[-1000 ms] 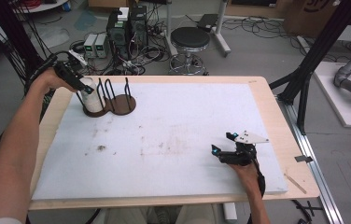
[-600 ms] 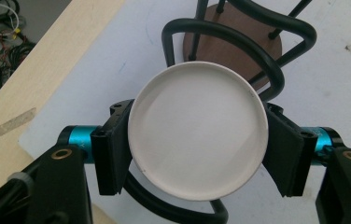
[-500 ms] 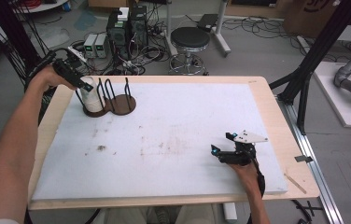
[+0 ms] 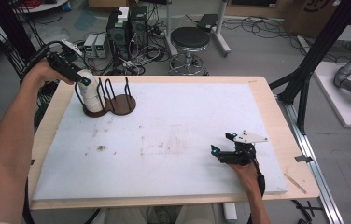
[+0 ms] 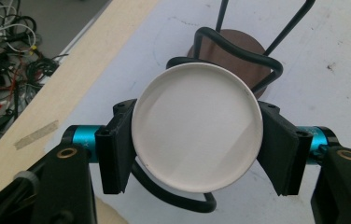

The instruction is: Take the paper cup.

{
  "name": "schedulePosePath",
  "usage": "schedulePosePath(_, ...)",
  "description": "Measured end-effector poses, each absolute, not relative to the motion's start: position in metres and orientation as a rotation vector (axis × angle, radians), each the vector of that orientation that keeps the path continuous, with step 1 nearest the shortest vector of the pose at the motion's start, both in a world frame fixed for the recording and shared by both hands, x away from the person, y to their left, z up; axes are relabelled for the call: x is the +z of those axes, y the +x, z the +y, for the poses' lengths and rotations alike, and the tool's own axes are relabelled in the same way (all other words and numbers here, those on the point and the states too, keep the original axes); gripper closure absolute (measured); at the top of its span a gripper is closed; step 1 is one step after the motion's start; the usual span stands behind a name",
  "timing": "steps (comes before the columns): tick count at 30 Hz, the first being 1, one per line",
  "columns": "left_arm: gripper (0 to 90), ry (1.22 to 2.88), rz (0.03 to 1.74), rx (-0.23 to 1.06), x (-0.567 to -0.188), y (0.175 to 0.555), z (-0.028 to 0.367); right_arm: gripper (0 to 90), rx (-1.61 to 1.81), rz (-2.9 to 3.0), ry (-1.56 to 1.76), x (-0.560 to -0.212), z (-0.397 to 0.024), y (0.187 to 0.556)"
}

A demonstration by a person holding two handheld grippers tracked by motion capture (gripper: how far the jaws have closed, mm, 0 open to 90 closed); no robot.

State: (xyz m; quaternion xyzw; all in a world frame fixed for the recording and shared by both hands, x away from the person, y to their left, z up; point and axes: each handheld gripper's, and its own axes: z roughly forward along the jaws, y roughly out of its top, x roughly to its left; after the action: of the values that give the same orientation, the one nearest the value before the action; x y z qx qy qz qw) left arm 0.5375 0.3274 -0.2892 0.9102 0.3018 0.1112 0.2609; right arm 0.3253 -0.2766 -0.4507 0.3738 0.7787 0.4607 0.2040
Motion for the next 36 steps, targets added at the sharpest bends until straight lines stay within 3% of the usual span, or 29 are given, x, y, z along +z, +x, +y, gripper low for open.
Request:
schedulePosePath(19, 36.0, 2.387, 0.789, 0.394, -0.239, 0.523, 0.332, 16.1, 1.285, 2.174, 1.04, -0.451, -0.276, 0.325)
schedulePosePath(26, 35.9, 2.387, 0.795, 0.406, -0.237, 0.517, 0.333, 16.1, 1.291, 2.176, 1.042, -0.451, -0.277, 0.325)
schedulePosePath(36, 36.1, 2.268, 0.708, 0.449, -0.221, 0.48, 0.326, 16.1, 1.302, 2.181, 1.043, -0.451, -0.278, 0.326)
